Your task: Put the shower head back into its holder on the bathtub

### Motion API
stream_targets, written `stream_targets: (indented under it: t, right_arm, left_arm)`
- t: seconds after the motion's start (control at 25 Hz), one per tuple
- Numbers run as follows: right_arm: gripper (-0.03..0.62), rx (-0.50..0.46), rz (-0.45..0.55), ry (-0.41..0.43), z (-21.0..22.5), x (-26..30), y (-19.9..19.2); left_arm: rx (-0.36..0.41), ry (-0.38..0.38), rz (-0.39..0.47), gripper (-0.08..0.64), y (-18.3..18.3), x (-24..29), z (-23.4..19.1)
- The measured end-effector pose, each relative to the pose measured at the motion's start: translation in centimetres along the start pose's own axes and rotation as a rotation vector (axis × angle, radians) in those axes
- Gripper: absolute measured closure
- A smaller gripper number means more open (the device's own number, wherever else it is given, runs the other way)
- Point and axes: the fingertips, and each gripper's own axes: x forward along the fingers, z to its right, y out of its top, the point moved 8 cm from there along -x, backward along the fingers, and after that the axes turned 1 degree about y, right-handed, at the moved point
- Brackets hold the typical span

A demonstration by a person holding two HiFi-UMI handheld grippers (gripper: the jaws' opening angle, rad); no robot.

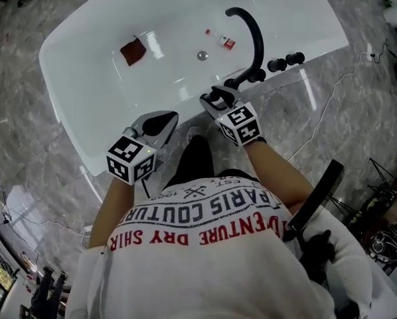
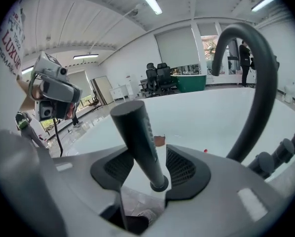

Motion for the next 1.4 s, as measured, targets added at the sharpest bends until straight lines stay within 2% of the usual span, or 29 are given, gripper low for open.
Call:
stream_targets:
  t: [0.12, 0.24, 0.28, 0.36, 0.56, 0.72, 0.76, 0.84, 0.92, 1.08, 1.2, 1.28, 1.4]
  right_arm:
    - [0.415, 0.034, 0.052, -0.018, -0.3, -2.6, -0.1]
    - [0.451, 0.057, 0.117, -0.01, -1.3, -5.9, -0.5]
    - [0.482, 0.059, 0.136, 0.001, -1.7, -7.0, -0.8]
    - [0.592, 0.053, 0.164, 0.037, -3.1, -9.4, -1.8]
    - [0.595, 0.007, 0.249, 0.157, -8.6, -16.8, -5.8]
    - [0.594, -0.171, 0.263, 0.11, -12.2, -25.1, -9.6]
    - [0.594, -0.186, 0.269, 0.103, -13.0, -27.6, -10.5]
    - [0.594, -0.141, 0.301, 0.129, -14.9, -32.3, -11.9]
    - [0.594, -0.052, 0.339, 0.183, -17.0, -36.0, -12.9]
    - [0.594, 0.047, 0.429, 0.279, -22.3, -40.9, -14.3]
    - [0.594, 0.016, 0.426, 0.305, -26.0, -43.5, -15.5]
    - [0.594, -0.015, 0.411, 0.295, -27.6, -44.7, -16.3]
    - [0.594, -0.007, 0.413, 0.28, -29.3, -46.2, -17.5]
  left_arm:
    - [0.03, -0.02, 0.013, 0.555, 0.5, 0.2, 0.8]
    - [0.061, -0.038, 0.027, 0.555, 0.6, 0.4, 2.6]
    - [0.071, -0.044, 0.031, 0.555, 0.4, 0.5, 3.5]
    - [0.092, -0.056, 0.037, 0.555, -0.4, 0.5, 5.7]
    - [0.149, -0.076, 0.045, 0.555, -5.0, -0.9, 13.6]
    - [0.169, -0.059, 0.074, 0.555, -9.5, -4.0, 20.9]
    - [0.174, -0.055, 0.078, 0.555, -10.6, -5.0, 23.0]
    - [0.196, -0.05, 0.086, 0.555, -11.9, -7.1, 27.2]
    - [0.225, -0.049, 0.098, 0.556, -12.2, -8.9, 31.2]
    - [0.244, -0.06, 0.111, 0.555, -12.9, -11.5, 37.6]
    - [0.256, -0.072, 0.097, 0.555, -13.6, -12.5, 41.8]
    - [0.276, -0.073, 0.092, 0.555, -14.0, -12.9, 43.9]
    - [0.295, -0.067, 0.092, 0.555, -14.5, -13.7, 45.9]
